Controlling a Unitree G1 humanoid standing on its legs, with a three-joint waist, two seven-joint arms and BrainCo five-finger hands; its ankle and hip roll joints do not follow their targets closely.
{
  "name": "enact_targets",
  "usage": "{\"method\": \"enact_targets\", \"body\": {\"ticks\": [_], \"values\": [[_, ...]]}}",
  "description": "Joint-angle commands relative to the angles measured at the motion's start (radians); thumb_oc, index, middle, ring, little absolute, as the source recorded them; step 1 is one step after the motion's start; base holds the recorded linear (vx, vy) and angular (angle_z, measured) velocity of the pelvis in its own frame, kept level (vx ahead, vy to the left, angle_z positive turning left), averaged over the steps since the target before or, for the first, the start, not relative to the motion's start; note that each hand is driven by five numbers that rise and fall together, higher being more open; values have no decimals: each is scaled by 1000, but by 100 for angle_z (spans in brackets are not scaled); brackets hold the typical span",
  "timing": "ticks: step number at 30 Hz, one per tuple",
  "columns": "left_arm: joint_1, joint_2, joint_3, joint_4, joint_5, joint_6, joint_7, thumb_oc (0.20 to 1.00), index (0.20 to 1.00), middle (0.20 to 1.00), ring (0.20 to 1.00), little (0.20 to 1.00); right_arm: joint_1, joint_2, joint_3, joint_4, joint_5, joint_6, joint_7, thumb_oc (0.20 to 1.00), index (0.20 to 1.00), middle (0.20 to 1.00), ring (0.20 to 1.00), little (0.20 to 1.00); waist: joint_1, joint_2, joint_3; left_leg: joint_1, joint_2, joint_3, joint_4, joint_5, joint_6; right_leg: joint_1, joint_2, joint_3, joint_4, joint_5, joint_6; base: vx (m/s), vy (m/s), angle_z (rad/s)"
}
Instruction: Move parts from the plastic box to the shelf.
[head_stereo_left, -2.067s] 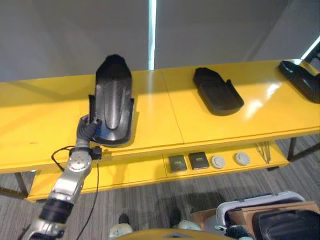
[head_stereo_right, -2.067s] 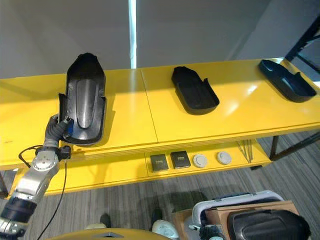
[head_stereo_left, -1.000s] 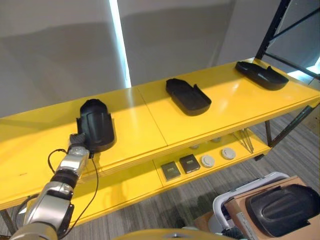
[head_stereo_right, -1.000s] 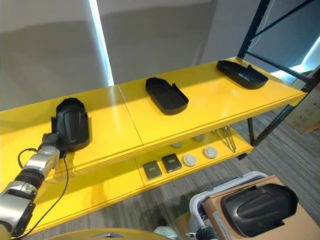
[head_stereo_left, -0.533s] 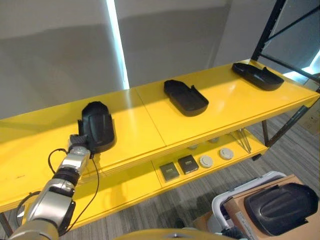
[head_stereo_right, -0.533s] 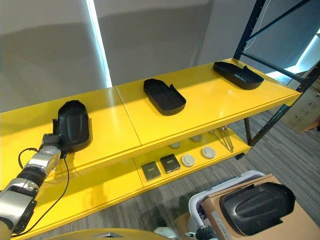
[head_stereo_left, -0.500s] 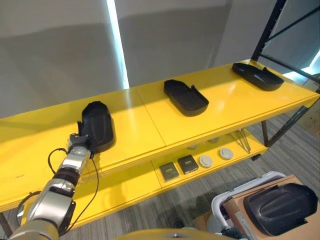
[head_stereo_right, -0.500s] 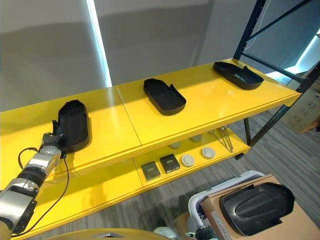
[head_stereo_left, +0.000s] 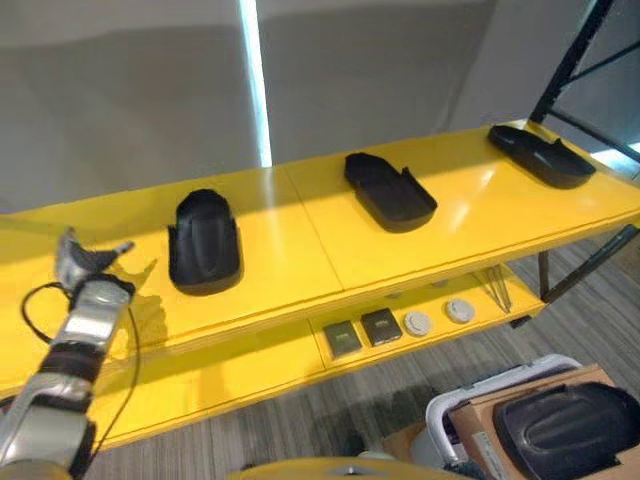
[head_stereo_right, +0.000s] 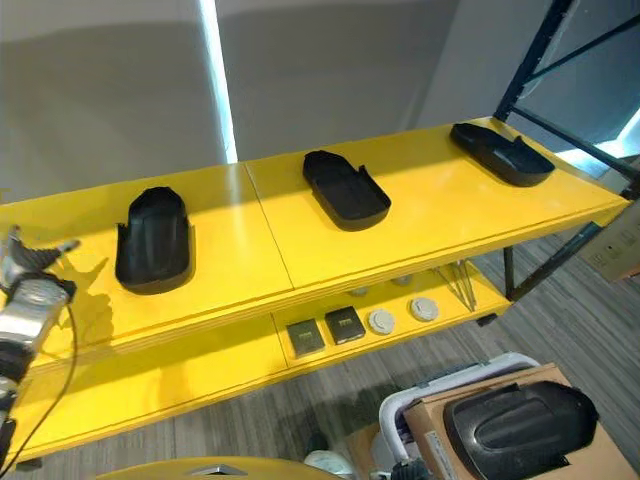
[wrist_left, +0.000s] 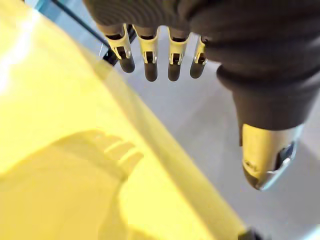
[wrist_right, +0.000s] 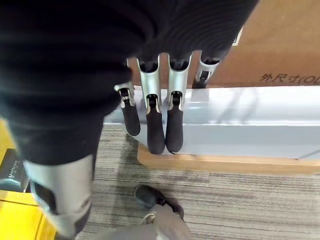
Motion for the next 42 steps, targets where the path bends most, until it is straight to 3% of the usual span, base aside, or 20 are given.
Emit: {"method": "enact_targets", "body": {"ticks": [1, 5, 7, 9, 10, 11, 12, 13, 16, 18, 19, 20, 21, 22, 26, 31, 34, 40, 42], "values": [[-48, 105, 91, -66, 63, -85, 37, 1000, 1000, 1000, 1000, 1000, -5, 5, 3, 32, -1, 11, 18, 1000, 1000, 1000, 1000, 1000, 14, 17, 13, -4, 30, -21, 7, -57, 7, 50, -70, -17, 2, -93, 81, 29, 31, 18], [23, 134, 195, -329, 30, -212, -58, 1000, 1000, 1000, 1000, 1000, 12, 18, -18, 18, -6, 10, 16, 1000, 1000, 1000, 1000, 1000, 40, 11, 13, 0, 28, -39, 6, -63, 6, 67, -73, -34, 2, -97, 83, 29, 15, 17], [73, 86, 217, -550, -106, -328, -261, 1000, 1000, 1000, 1000, 1000, 21, 30, -37, 6, -20, 15, 20, 1000, 1000, 1000, 1000, 1000, 55, 7, 10, -1, 28, -47, 3, -67, 5, 68, -74, -43, 2, -98, 85, 26, 15, 21], [99, 44, 208, -631, -181, -364, -378, 1000, 1000, 1000, 1000, 1000, 23, 35, -44, 2, -26, 16, 18, 1000, 1000, 1000, 1000, 1000, 61, 6, 11, -3, 28, -50, 3, -67, 5, 67, -75, -46, 2, -97, 86, 10, 13, 9], [128, -5, 183, -717, -242, -365, -466, 1000, 1000, 1000, 1000, 1000, 23, 40, -54, 4, -36, 14, 18, 1000, 1000, 1000, 1000, 1000, 65, 6, 13, -4, 28, -50, 2, -67, 3, 67, -75, -49, 2, -96, 86, -2, 10, 12], [131, -10, 180, -725, -242, -366, -474, 1000, 1000, 1000, 1000, 1000, 22, 41, -55, 3, -37, 14, 17, 1000, 1000, 1000, 1000, 1000, 66, 6, 11, -7, 28, -49, 0, -64, 3, 63, -75, -49, 2, -94, 85, 4, 15, 5], [165, -62, 158, -783, -329, -363, -570, 1000, 1000, 1000, 1000, 1000, 23, 45, -61, 0, -40, 17, 15, 1000, 1000, 1000, 1000, 1000, 70, 6, 16, -6, 28, -50, 2, -66, 2, 66, -75, -51, 2, -94, 85, 0, 0, 0], [188, -98, 143, -805, -377, -332, -619, 1000, 1000, 1000, 1000, 1000, 22, 45, -63, -3, -37, 20, 14, 1000, 1000, 1000, 1000, 1000, 72, 6, 17, -9, 29, -50, 2, -65, 1, 64, -74, -51, 2, -93, 85, -1, 16, -6], [274, -175, 74, -806, -437, -348, -754, 1000, 1000, 1000, 1000, 1000, 21, 46, -60, 7, -24, 10, 3, 1000, 1000, 1000, 1000, 1000, 81, 6, 25, -18, 29, -50, 3, -58, 2, 57, -73, -48, 2, -86, 82, -9, 14, -12], [296, -195, 58, -793, -470, -338, -784, 1000, 1000, 1000, 1000, 1000, 21, 42, -55, 5, -18, 13, 3, 1000, 1000, 1000, 1000, 1000, 83, 6, 24, -23, 29, -48, 3, -55, 2, 51, -73, -47, 2, -84, 82, -10, 6, -15], [319, -204, 37, -777, -461, -352, -802, 862, 862, 862, 862, 862, 20, 36, -55, 16, -19, 2, 7, 1000, 1000, 1000, 1000, 1000, 84, 6, 26, -25, 29, -47, 4, -54, 3, 49, -73, -47, 2, -84, 82, 0, 0, 0], [319, -204, 37, -776, -461, -352, -802, 862, 862, 862, 862, 862, 20, 36, -55, 16, -19, 2, 7, 1000, 1000, 1000, 1000, 1000, 84, 6, 25, -25, 29, -47, 4, -54, 3, 48, -73, -47, 2, -83, 82, 0, 0, 0], [337, -206, 18, -765, -472, -369, -794, 351, 351, 351, 351, 351, 20, 33, -53, 22, -12, -3, 6, 1000, 1000, 1000, 1000, 1000, 85, 6, 28, -27, 29, -46, 6, -53, 3, 47, -73, -46, 2, -82, 81, 0, 0, 0], [351, -211, -1, -748, -471, -381, -785, 200, 200, 200, 200, 200, 18, 28, -50, 34, -2, -11, 6, 1000, 1000, 1000, 1000, 1000, 86, 7, 31, -30, 29, -48, 8, -52, 5, 45, -73, -45, 2, -81, 81, 0, 0, 0], [397, -211, -13, -727, -469, -403, -746, 200, 200, 200, 200, 200, 22, 23, -47, 39, 19, -23, 1, 1000, 1000, 1000, 1000, 1000, 93, 7, 45, -41, 29, -53, 19, -53, 7, 40, -76, -49, 2, -76, 81, 0, 0, 0], [409, -227, -30, -686, -527, -374, -733, 200, 200, 200, 200, 200, 28, 27, -39, 36, 25, -28, -7, 1000, 1000, 1000, 1000, 1000, 91, 7, 52, -43, 29, -52, 21, -54, 7, 38, -77, -49, 2, -73, 81, 0, 0, 0], [396, -235, -59, -639, -522, -387, -737, 200, 200, 200, 200, 200, 26, 26, -32, 33, 27, -28, -6, 1000, 1000, 1000, 1000, 1000, 84, 7, 56, -43, 29, -50, 23, -55, 8, 36, -78, -45, 2, -71, 81, 0, 0, 0], [346, -281, -110, -454, -530, -392, -623, 200, 200, 200, 200, 200, 29, 21, -16, -3, 15, -9, 3, 1000, 1000, 1000, 1000, 1000, 53, 6, 60, -33, 31, -34, 24, -58, 8, 35, -79, -27, 7, -71, 83, 12, -5, -1], [320, -316, -115, -368, -531, -426, -571, 200, 200, 200, 200, 200, 31, 22, -9, -20, 3, 6, 8, 1000, 1000, 1000, 1000, 1000, 39, 4, 63, -30, 34, -25, 25, -57, 7, 31, -78, -18, 12, -72, 82, 33, -17, -2]]}}
